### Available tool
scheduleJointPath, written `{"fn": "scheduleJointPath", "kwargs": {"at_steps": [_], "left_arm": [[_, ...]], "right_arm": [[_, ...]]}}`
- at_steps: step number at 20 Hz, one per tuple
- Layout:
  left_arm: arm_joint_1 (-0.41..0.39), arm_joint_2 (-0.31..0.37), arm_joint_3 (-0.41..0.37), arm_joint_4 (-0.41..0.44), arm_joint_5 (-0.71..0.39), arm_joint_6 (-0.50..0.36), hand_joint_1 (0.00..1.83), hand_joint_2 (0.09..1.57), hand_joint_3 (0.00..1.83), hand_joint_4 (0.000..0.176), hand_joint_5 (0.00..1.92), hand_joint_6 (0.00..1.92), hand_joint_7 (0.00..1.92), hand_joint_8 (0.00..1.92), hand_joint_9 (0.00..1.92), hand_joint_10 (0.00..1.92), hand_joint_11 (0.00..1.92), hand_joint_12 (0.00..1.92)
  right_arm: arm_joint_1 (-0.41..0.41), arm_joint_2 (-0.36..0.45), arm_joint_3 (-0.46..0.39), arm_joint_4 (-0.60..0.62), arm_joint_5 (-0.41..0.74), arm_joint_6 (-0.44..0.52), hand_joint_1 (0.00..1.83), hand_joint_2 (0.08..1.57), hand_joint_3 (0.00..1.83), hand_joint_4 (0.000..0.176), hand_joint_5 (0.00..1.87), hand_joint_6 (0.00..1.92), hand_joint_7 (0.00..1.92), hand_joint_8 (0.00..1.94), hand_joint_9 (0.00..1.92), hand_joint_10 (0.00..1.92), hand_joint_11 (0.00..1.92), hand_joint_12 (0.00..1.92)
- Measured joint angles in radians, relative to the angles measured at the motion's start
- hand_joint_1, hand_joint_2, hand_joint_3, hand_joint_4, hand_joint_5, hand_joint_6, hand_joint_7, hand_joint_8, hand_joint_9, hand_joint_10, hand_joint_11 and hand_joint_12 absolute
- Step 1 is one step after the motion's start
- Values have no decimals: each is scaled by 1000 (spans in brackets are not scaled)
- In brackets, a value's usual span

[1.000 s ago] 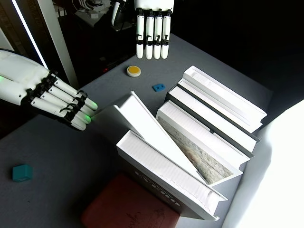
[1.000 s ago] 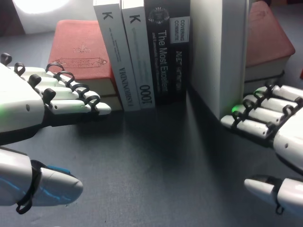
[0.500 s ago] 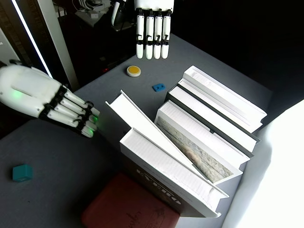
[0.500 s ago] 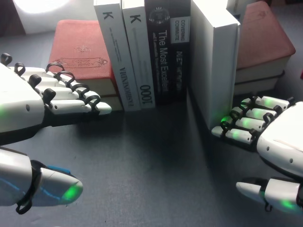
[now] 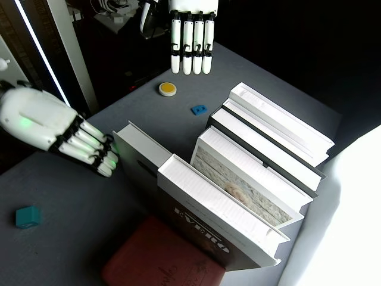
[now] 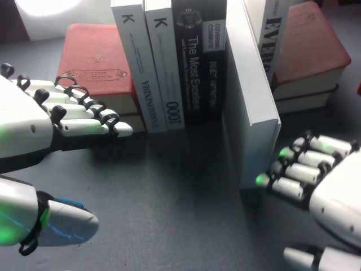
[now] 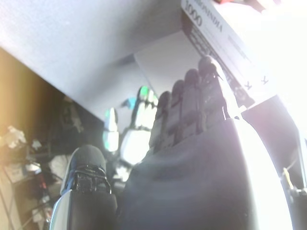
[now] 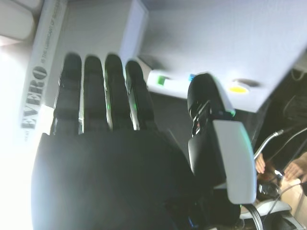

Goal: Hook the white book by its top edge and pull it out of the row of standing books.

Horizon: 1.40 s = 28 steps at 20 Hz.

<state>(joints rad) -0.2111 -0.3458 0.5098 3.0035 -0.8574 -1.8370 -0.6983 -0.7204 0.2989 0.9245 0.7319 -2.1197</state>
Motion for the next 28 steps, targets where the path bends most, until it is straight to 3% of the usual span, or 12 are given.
{"fn": "scheduleJointPath", "kwargs": {"at_steps": [5,12,19,22,24,28], "left_arm": [[0,0,0,0,0,0,0,1222,0,0,20,1,21,3,17,3,0,82],[0,0,0,0,0,0,0,1219,0,0,10,4,14,7,10,4,9,21],[0,0,0,0,0,0,0,1225,1,0,10,1,16,3,6,0,4,25],[-8,0,0,0,-3,0,0,1233,4,0,17,3,18,4,11,4,13,10],[-9,0,0,0,5,0,0,1231,3,0,20,4,23,6,21,8,29,17],[-8,0,0,0,0,0,0,1228,1,0,16,1,20,3,17,4,20,15]], "right_arm": [[70,72,-102,-3,76,-22,161,1304,2,0,232,1,234,2,179,7,0,424],[216,108,-118,2,96,-14,108,1325,4,0,192,0,188,0,138,0,0,365],[314,108,10,-283,-82,291,162,1322,1,0,214,2,207,0,163,3,0,430],[313,102,54,-363,-190,366,187,1311,0,0,232,6,235,6,189,10,0,496],[313,102,66,-431,-198,419,200,1306,0,0,224,1,227,0,181,3,0,476],[313,101,82,-450,-231,493,174,1316,2,0,194,1,203,1,161,1,0,419]]}}
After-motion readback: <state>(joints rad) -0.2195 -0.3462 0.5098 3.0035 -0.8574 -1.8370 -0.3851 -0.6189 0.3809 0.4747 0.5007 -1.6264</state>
